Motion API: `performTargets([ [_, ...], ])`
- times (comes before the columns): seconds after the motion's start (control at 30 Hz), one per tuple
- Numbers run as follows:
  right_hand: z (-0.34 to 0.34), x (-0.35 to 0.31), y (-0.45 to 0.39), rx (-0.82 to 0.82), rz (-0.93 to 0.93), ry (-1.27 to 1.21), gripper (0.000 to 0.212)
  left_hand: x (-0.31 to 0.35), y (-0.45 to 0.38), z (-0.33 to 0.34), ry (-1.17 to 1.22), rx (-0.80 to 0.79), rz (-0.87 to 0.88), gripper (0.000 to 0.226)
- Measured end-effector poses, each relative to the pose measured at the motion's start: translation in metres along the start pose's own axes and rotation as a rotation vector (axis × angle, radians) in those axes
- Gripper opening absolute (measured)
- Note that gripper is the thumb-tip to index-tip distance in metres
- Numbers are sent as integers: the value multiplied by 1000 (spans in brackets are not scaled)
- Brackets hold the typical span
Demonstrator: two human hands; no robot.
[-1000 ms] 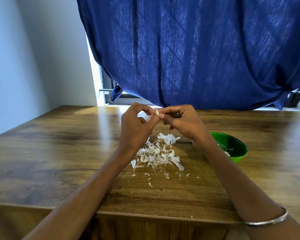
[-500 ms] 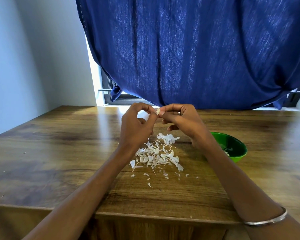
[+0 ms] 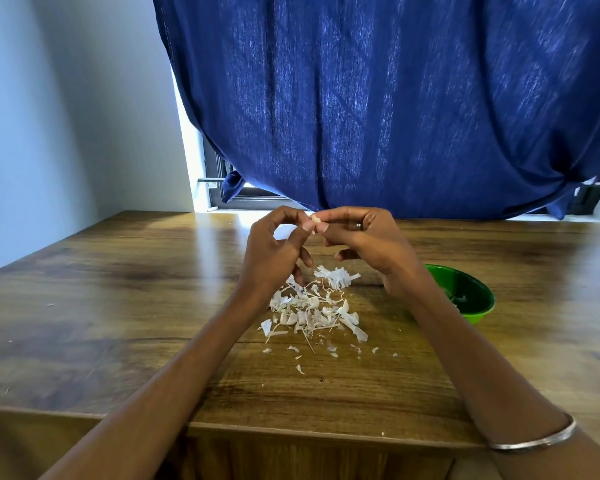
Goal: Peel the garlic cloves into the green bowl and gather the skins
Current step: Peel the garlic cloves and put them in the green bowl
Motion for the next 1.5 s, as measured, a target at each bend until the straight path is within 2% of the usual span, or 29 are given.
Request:
performTargets([
  [0.17, 1, 2, 1, -17, 41, -65, 16, -1, -1, -1, -6, 2, 9, 10],
  [0.4, -1, 2, 0, 21, 27, -19, 20, 0, 0, 1, -8, -15, 21, 10],
  [0.57, 1, 1, 1, 8, -1, 16, 19, 1, 1, 1, -14, -19, 8, 19],
  [0.8, 0, 0, 1, 6, 1, 12, 22, 2, 1, 0, 24, -19, 26, 11],
  [1.5, -4, 1, 4, 11, 167, -290, 23, 2, 0, -4, -23, 44, 30, 8],
])
Point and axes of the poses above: each hand's wrist, its own y-axis away from the middle knuckle, its own z-axis out of the palm, x = y × z, the point moved 5 cm from there along -y, towards the middle knuckle, and after that the axes turned 1 degree about -z, right-handed, at the moved point
